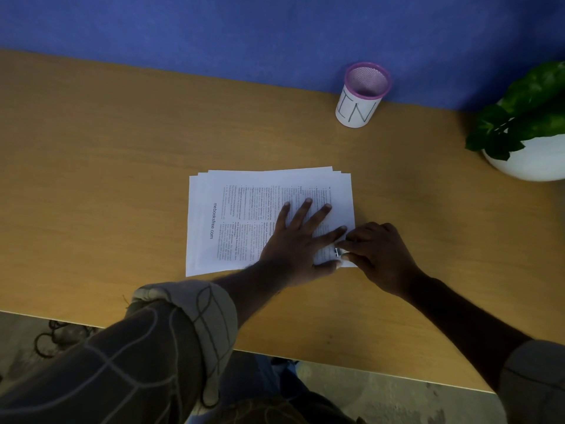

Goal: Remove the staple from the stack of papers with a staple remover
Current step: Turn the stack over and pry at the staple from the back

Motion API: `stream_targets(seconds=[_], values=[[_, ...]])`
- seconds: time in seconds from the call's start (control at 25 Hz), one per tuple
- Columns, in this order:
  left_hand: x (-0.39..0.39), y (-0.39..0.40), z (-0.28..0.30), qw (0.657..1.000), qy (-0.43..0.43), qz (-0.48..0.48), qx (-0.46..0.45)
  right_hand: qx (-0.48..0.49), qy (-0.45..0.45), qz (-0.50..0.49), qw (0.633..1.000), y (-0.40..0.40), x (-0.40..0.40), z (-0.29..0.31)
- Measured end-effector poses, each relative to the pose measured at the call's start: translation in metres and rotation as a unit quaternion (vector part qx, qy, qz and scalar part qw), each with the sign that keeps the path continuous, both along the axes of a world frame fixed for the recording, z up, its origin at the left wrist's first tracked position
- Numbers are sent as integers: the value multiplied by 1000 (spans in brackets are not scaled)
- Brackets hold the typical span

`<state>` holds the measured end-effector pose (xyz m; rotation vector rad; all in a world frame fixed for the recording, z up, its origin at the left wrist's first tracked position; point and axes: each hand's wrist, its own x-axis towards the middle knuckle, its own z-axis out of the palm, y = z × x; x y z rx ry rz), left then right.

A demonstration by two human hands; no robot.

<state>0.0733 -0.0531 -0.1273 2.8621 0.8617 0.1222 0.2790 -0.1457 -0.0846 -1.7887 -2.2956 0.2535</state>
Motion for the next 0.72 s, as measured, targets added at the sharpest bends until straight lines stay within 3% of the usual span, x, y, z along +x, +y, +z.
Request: stream_targets(seconds=[0.72], values=[[0, 0, 1, 1000, -10, 1, 6, -12, 33, -89, 995, -8, -13, 5]])
